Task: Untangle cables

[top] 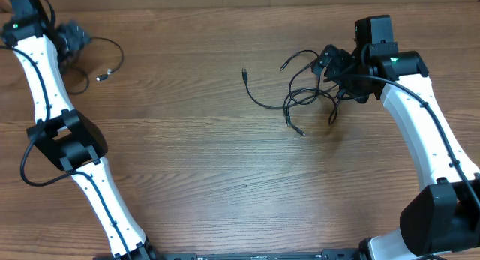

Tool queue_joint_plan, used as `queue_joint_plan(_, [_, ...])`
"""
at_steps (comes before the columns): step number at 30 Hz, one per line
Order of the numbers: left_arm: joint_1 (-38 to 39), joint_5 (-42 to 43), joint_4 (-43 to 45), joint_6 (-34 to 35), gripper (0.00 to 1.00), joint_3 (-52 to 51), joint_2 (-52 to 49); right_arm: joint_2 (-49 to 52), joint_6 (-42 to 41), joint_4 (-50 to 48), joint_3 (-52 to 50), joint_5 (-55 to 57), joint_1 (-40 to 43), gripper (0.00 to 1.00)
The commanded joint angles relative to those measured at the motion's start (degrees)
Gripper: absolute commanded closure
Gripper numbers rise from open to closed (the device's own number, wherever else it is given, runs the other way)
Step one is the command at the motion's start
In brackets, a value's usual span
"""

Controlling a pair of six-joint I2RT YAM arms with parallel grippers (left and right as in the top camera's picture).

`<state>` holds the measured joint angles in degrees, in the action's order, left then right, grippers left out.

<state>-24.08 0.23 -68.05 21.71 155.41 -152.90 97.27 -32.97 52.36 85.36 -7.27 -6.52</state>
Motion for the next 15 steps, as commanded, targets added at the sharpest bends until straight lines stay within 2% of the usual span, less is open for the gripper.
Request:
queue_joint_plan(1, [-0.87, -9.64, -1.73, -3.76, 0.00, -3.89, 1.14, 0.39, 0.24, -0.28, -0.28, -0.33, -0.20, 0.00])
queue_joint_plan(4, [-1.75, -12.68, -2.47, -4.48, 0.00, -6.27, 1.14, 0.39, 0.26, 0.52, -0.28, -0.33, -0.22, 0.00])
queue_joint_plan(8, [-2.91, -7.74, -1.75, -10.78, 0.00, -10.19, 1.14, 0.39, 0.26, 1.38, -0.28, -1.03, -0.22, 0.00])
queue_joint_plan(10, [-3.28, -3.54, -0.46, -13.05, 0.00, -12.85, 1.14, 0.39, 0.94, 1.27, -0.28, -3.85, -0.22, 0.00])
queue_joint_plan(13, [-3.45, -0.07, 1.62, -13.18, 0.00, -15.63, 1.14, 0.39, 7.67, -0.52, -0.28, -14.93, -0.22, 0.00])
queue_joint_plan(15, [-3.43, 1.14, 2.91, -13.16, 0.03, -16.94, 1.14, 0.39, 8.39, -2.23, -0.28, -19.04, -0.22, 0.00])
